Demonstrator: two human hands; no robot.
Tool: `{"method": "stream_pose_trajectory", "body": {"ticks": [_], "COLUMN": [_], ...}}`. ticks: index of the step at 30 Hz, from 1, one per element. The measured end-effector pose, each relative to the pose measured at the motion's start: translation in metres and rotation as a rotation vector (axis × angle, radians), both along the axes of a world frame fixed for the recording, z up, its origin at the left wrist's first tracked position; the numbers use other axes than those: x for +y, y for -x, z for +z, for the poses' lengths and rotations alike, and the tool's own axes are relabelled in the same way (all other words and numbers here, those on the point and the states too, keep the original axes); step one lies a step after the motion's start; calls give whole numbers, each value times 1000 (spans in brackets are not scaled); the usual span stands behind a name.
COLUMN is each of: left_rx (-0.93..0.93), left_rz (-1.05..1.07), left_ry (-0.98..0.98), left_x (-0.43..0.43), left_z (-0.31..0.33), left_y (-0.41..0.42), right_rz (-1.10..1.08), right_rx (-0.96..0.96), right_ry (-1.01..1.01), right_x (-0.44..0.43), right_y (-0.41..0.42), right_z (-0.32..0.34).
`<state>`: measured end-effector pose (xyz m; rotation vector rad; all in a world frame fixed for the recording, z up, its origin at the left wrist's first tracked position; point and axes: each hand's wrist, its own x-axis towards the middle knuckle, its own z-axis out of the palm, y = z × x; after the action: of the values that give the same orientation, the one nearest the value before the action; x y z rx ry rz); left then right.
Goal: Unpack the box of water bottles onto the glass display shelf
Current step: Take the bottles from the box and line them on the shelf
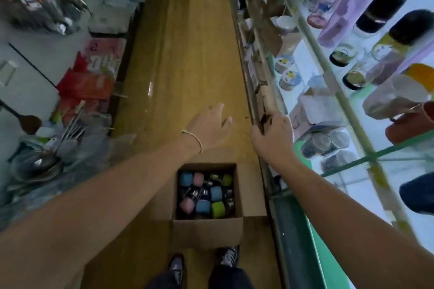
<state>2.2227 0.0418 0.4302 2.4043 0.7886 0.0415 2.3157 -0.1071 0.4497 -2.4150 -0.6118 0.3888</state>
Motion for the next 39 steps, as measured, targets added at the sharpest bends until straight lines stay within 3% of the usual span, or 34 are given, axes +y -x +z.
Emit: {"method": "stream_pose_trajectory", "body": {"ticks": [11,22,26,32,39], "left_rx": [280,519,565,609,657], "left_rz": [136,-50,-170,-211,-285], "left_ry": [185,294,238,269,143], "left_x": [-26,-33,-43,-56,-73], "left_z": [-160,-387,-469,-584,-684], "left_y": [30,43,38,44,32], "right_rz": [137,8,-197,-688,-858], "right_rx": [282,576,746,1110,1282], "right_ry": [211,443,432,297,269], "right_x": [-9,-25,-20,-20,-29], "right_y": [-6,33,29,26,21], "right_z": [-169,-397,-490,-615,-718]}}
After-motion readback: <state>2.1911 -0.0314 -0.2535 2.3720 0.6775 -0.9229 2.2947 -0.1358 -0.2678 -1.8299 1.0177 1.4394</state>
